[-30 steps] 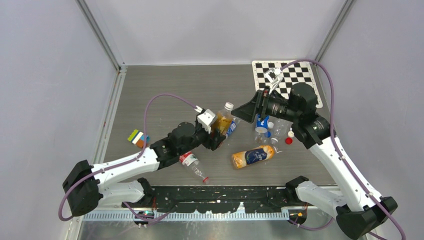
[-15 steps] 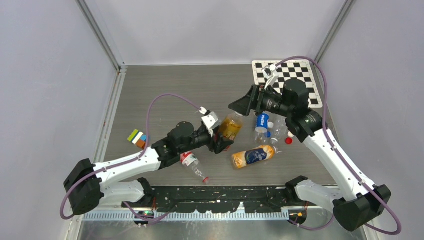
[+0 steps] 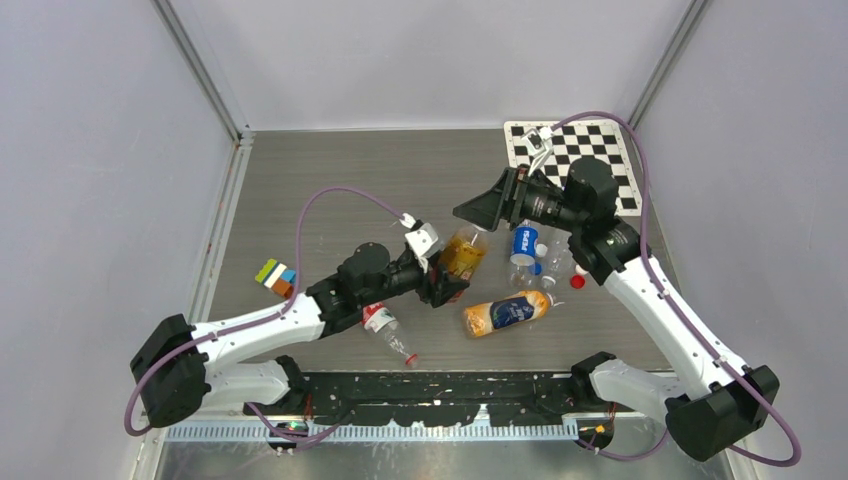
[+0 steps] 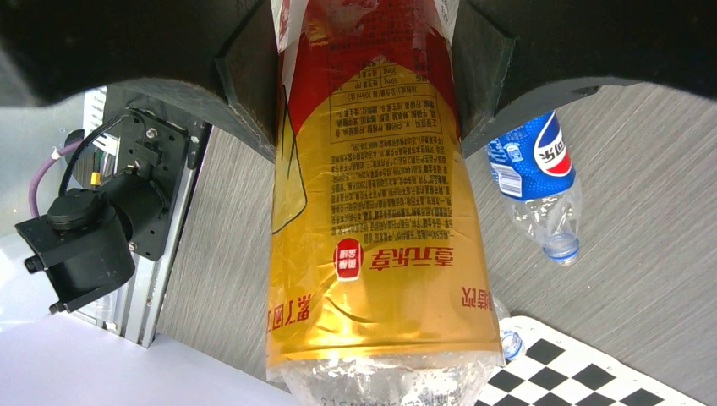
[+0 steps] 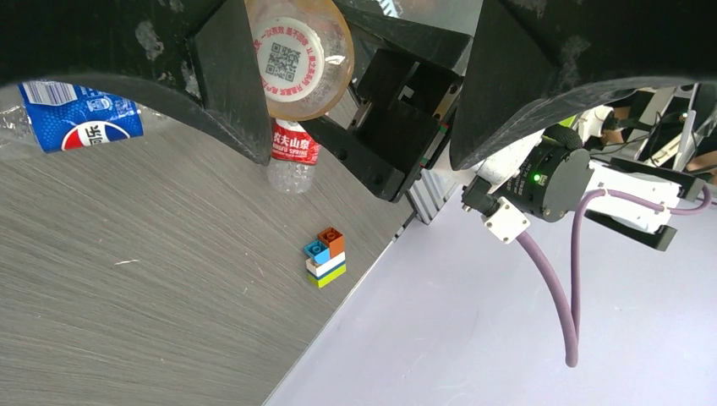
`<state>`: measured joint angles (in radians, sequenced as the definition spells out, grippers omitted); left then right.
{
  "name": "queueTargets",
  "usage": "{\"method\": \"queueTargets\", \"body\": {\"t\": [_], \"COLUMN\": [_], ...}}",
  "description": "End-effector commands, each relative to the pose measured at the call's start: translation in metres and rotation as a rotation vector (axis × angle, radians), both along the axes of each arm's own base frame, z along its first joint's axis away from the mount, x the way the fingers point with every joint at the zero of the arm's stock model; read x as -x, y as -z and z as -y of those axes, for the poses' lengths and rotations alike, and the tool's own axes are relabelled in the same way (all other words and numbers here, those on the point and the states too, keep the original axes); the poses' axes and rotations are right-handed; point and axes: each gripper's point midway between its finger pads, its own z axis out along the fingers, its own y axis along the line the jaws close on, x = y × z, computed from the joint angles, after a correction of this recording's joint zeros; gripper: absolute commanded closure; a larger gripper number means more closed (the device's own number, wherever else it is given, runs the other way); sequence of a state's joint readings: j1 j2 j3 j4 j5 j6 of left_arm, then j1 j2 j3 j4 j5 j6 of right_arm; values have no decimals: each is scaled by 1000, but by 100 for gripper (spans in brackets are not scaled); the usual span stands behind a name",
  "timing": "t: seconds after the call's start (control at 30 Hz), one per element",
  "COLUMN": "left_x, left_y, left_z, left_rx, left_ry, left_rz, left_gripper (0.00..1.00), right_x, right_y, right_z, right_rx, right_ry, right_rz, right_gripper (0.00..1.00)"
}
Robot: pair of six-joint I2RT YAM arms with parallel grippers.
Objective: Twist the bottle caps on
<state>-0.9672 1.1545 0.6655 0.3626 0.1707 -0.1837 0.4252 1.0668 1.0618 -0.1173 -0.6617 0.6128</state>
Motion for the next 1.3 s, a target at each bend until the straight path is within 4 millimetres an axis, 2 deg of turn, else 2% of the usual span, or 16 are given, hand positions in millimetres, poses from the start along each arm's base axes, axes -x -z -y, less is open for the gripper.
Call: {"method": "queueTargets", "body": {"t": [0.0, 0.2, 0.8, 0.9, 1.13, 1.27], "left_x": [-6, -8, -30, -25, -3, 3], "left_y": [-37, -36, -27, -27, -31, -37], "left_z": [5, 1, -18, -16, -5, 1], "left_rx": [110, 122, 133, 131, 150, 169], "left_ry": [-12, -38, -182, -152, -5, 51], "left_rz": [59, 44, -15, -8, 20, 33], "left_gripper": [100, 100, 100, 100, 100, 100], "right_x": [7, 11, 30, 25, -1, -7], "right_y": [-14, -14, -29, -29, -31, -28], "right_z": [-1, 0, 6, 11, 30, 27], "right_rx": [-38, -35, -68, -51, -5, 9], "right_ry": [-27, -28, -41, 1, 200, 196], "right_rz": [44, 40, 54, 72, 109, 106], "right_gripper": [18, 18, 19, 19, 18, 17]}}
